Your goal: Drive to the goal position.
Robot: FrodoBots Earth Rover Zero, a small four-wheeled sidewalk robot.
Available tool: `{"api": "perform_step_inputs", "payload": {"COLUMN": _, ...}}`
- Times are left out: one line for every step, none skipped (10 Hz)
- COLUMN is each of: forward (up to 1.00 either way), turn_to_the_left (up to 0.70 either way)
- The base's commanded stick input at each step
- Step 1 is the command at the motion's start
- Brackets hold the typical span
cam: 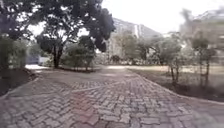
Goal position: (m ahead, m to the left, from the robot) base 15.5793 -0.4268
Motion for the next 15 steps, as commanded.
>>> {"api": "perform_step_inputs", "payload": {"forward": 0.85, "turn_to_the_left": 0.00}}
{"api": "perform_step_inputs", "payload": {"forward": 0.85, "turn_to_the_left": 0.00}}
{"api": "perform_step_inputs", "payload": {"forward": 0.85, "turn_to_the_left": 0.00}}
{"api": "perform_step_inputs", "payload": {"forward": 0.85, "turn_to_the_left": 0.00}}
{"api": "perform_step_inputs", "payload": {"forward": 0.85, "turn_to_the_left": 0.00}}
{"api": "perform_step_inputs", "payload": {"forward": 0.85, "turn_to_the_left": 0.00}}
{"api": "perform_step_inputs", "payload": {"forward": 0.85, "turn_to_the_left": 0.00}}
{"api": "perform_step_inputs", "payload": {"forward": 0.85, "turn_to_the_left": 0.00}}
{"api": "perform_step_inputs", "payload": {"forward": 0.85, "turn_to_the_left": 0.00}}
{"api": "perform_step_inputs", "payload": {"forward": 0.85, "turn_to_the_left": 0.00}}
{"api": "perform_step_inputs", "payload": {"forward": 0.85, "turn_to_the_left": 0.00}}
{"api": "perform_step_inputs", "payload": {"forward": 0.85, "turn_to_the_left": 0.00}}
{"api": "perform_step_inputs", "payload": {"forward": 0.85, "turn_to_the_left": 0.00}}
{"api": "perform_step_inputs", "payload": {"forward": 0.85, "turn_to_the_left": 0.00}}
{"api": "perform_step_inputs", "payload": {"forward": 0.85, "turn_to_the_left": 0.00}}
